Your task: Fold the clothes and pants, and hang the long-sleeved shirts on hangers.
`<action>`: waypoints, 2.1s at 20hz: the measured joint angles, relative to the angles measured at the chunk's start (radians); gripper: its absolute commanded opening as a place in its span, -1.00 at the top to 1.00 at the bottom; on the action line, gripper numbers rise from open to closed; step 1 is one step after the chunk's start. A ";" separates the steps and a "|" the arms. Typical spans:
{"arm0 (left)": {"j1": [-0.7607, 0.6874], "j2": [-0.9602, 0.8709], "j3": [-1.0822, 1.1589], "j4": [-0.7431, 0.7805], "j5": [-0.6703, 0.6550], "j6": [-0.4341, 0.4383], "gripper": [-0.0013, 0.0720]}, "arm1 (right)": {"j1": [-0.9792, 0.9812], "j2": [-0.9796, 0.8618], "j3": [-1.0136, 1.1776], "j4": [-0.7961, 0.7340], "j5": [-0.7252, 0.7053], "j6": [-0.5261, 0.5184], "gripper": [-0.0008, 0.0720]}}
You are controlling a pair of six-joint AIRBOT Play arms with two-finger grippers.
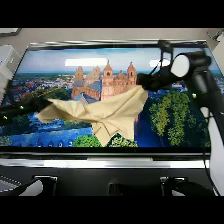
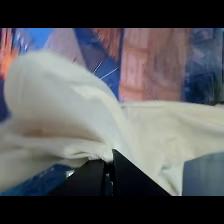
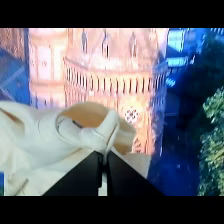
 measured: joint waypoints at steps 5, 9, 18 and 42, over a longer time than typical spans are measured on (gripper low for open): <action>0.000 0.037 0.509 0.054 -0.007 -0.151 0.93 | 0.000 0.190 0.004 -0.128 -0.269 0.124 0.89; 0.000 0.063 0.928 0.203 -0.049 -0.296 0.93 | 0.000 0.333 0.063 -0.164 -0.368 0.165 0.89; 0.000 0.325 1.118 0.708 -0.295 -0.649 0.93 | 0.000 0.608 0.240 -0.128 -0.134 0.225 0.89; -0.222 -0.655 0.709 0.684 0.109 -0.638 -0.66 | -0.049 -0.477 0.244 -0.129 -0.056 0.143 -0.55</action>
